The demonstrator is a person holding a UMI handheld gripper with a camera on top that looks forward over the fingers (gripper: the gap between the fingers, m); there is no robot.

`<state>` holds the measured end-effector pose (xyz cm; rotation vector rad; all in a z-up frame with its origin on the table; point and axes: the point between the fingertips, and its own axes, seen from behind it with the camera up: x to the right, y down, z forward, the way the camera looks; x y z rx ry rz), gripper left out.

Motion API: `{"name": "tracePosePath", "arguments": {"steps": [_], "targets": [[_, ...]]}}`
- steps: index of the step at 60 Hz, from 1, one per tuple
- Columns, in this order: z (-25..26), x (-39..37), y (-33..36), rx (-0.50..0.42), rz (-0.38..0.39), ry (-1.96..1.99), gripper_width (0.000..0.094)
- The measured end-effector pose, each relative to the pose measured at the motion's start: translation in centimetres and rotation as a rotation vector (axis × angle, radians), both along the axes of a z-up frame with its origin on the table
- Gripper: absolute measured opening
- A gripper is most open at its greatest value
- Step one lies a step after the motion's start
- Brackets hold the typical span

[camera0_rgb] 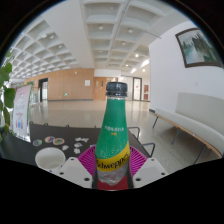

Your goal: Pour water

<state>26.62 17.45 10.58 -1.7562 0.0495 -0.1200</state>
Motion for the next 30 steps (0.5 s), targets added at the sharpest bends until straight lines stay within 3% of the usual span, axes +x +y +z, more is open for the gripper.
{"name": "tracePosePath", "arguments": {"steps": [6, 8, 15, 24, 29, 30], "targets": [[-3.1, 0.4, 0.0, -0.061, 0.009, -0.018, 0.0407], [-2.7, 0.2, -0.3, -0.03, 0.012, -0.026, 0.0408], [-2.6, 0.3, -0.1, -0.047, 0.015, -0.02, 0.042], [-3.6, 0.3, -0.9, -0.113, 0.001, -0.036, 0.0576], [-3.2, 0.2, -2.2, -0.146, -0.019, -0.018, 0.0866], [-3.0, 0.2, -2.6, -0.149, -0.023, -0.018, 0.0875]]}}
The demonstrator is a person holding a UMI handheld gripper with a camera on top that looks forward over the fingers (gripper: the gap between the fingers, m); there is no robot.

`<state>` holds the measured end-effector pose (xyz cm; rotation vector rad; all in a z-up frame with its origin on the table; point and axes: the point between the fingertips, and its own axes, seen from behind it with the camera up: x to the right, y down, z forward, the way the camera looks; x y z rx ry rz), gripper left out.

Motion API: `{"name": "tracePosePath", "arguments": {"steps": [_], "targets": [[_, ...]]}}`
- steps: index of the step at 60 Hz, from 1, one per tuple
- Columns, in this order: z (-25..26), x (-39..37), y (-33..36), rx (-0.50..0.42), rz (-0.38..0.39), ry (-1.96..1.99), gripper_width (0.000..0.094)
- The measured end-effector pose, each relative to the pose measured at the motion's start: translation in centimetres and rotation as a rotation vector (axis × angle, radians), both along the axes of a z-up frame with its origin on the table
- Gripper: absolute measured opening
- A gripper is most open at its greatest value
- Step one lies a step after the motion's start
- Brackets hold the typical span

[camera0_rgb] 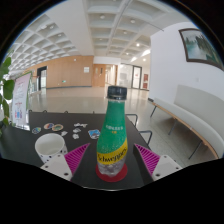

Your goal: Pour water

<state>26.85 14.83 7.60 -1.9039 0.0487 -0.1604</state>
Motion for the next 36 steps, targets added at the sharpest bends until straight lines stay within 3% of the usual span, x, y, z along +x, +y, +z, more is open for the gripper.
{"name": "tracePosePath", "arguments": {"steps": [2, 16, 36], "targets": [[0.4, 0.2, -0.8, -0.008, -0.011, -0.003, 0.0835], [3.9, -2.1, -12.2, -0.071, -0.042, 0.014, 0.0858], [8.9, -6.1, -31.0, -0.042, -0.048, -0.001, 0.086]]}}
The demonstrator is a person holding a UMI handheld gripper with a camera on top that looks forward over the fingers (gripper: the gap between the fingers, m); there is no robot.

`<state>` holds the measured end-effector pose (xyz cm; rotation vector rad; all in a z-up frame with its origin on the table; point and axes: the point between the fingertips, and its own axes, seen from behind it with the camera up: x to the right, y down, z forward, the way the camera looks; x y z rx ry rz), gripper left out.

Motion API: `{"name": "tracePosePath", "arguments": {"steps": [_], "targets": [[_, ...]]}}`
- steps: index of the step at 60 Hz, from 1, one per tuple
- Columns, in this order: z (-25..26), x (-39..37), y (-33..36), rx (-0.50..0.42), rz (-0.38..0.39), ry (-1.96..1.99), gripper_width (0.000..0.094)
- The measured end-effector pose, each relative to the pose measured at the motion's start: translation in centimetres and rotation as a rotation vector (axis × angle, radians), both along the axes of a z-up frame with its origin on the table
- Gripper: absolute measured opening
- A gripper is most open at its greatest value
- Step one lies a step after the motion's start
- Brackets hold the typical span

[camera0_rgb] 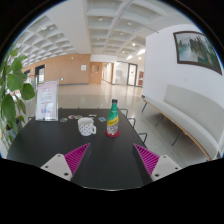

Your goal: Pour water

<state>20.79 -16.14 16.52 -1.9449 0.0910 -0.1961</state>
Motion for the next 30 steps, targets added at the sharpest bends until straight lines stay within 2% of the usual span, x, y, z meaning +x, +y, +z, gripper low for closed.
{"name": "tracePosePath", "arguments": {"steps": [14, 30], "targets": [[0.7, -2.5, -8.5, -0.016, 0.027, -0.007, 0.0862], [2.3, -3.5, -10.7, 0.04, 0.029, 0.011, 0.0859]]}}
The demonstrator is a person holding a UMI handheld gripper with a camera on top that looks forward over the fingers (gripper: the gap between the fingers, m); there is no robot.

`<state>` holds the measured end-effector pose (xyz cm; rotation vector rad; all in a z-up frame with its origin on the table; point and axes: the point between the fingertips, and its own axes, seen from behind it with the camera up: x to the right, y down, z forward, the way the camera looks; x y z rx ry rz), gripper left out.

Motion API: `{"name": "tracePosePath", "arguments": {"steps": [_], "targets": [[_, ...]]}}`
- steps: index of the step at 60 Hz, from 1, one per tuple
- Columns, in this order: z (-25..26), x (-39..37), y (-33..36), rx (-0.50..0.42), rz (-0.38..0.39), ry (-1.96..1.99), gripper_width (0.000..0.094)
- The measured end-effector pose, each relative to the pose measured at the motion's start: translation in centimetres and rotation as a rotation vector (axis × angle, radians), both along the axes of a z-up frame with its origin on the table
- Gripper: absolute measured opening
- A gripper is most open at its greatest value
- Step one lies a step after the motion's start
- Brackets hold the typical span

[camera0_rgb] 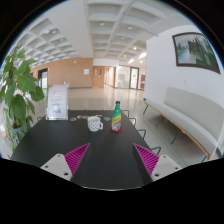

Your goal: Pour water

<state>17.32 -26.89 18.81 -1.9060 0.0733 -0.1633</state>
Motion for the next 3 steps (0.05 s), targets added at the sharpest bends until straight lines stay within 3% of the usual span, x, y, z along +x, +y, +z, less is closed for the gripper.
{"name": "tracePosePath", "arguments": {"steps": [3], "targets": [[0.42, -0.02, 0.06, 0.014, -0.008, 0.017, 0.0859]]}}
